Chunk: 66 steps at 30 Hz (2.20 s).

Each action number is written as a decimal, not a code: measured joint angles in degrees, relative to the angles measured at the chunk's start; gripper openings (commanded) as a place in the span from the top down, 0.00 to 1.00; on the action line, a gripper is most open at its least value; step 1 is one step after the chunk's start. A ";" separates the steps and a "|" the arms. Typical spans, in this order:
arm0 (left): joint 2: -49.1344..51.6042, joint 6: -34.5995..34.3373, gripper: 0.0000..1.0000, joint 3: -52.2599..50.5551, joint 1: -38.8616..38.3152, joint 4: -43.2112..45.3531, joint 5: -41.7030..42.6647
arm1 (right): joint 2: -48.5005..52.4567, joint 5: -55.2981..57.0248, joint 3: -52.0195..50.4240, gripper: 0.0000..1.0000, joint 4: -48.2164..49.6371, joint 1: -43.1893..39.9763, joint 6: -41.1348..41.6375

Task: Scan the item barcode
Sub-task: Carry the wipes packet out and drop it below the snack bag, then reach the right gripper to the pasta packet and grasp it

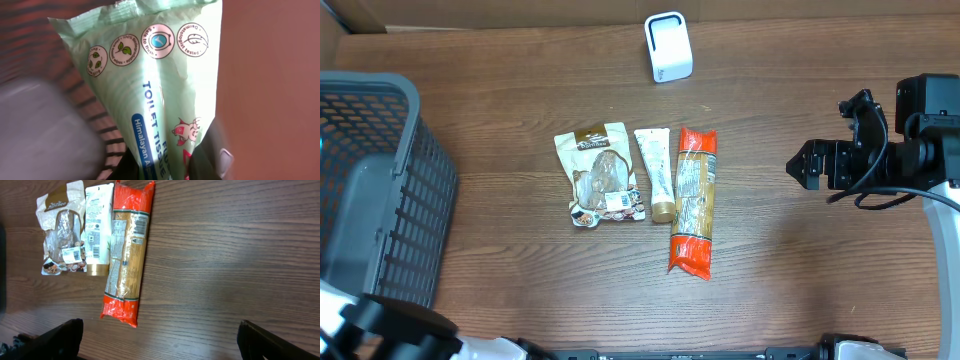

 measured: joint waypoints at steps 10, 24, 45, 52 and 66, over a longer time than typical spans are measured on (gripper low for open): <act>-17.51 8.59 0.85 3.30 -18.27 -13.20 2.45 | 0.00 0.02 0.00 0.00 0.02 0.00 0.00; -14.97 14.75 0.74 -5.66 -56.83 -30.51 -26.43 | 0.00 0.02 0.00 0.00 0.98 0.00 -0.02; 5.42 4.22 0.00 -25.11 -77.46 -15.74 -42.14 | 0.00 -0.37 0.00 0.00 0.94 0.00 0.00; 5.42 4.22 0.00 -18.91 -77.66 -18.78 -43.21 | 0.00 -6.86 0.00 0.00 1.57 0.00 0.00; -2.56 4.50 0.00 2.49 -77.29 -21.57 -43.60 | 7.96 -10.75 -2.86 0.00 9.66 10.62 6.62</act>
